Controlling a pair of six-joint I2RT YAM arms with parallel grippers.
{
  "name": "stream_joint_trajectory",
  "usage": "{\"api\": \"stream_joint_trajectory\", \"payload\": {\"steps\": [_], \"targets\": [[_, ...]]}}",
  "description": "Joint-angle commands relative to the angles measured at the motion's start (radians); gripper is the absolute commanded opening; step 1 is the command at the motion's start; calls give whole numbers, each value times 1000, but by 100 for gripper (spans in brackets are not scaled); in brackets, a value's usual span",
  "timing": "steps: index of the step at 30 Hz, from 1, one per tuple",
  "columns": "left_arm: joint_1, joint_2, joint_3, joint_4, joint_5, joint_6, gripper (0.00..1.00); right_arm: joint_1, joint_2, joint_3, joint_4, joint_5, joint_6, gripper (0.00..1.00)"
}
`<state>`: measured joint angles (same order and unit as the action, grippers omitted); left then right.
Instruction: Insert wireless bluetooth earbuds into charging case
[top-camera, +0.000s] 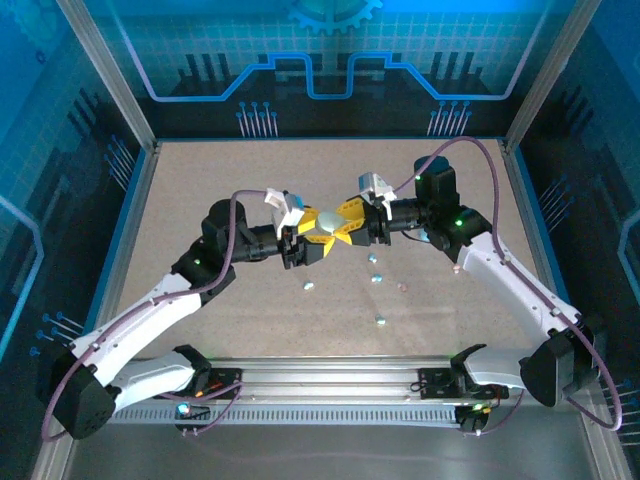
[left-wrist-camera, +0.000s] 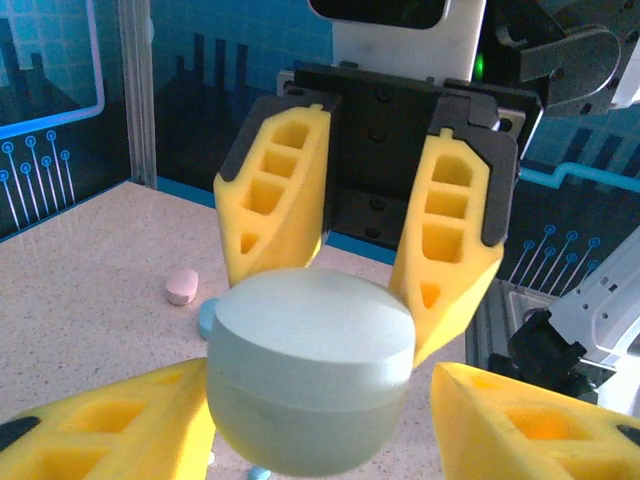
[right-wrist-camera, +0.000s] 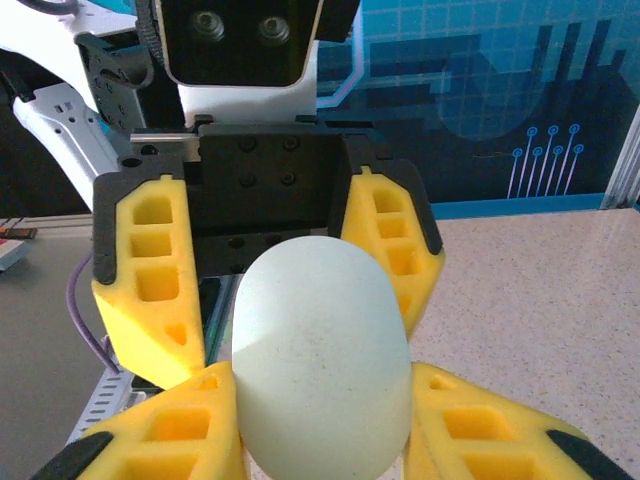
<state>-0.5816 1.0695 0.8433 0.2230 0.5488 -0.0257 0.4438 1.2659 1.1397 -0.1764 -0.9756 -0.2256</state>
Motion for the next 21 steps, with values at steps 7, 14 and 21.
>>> {"api": "stream_joint_trajectory", "payload": {"steps": [7,14,21], "targets": [[-1,15,54,1,42,11,47,-5,7,40,-37,-41,-42,33],[0,15,66,-92,60,74,32,-5,2,44,-26,-43,-16,35],[0,4,62,-155,54,130,26,-23,-12,52,-28,0,45,45]]}}
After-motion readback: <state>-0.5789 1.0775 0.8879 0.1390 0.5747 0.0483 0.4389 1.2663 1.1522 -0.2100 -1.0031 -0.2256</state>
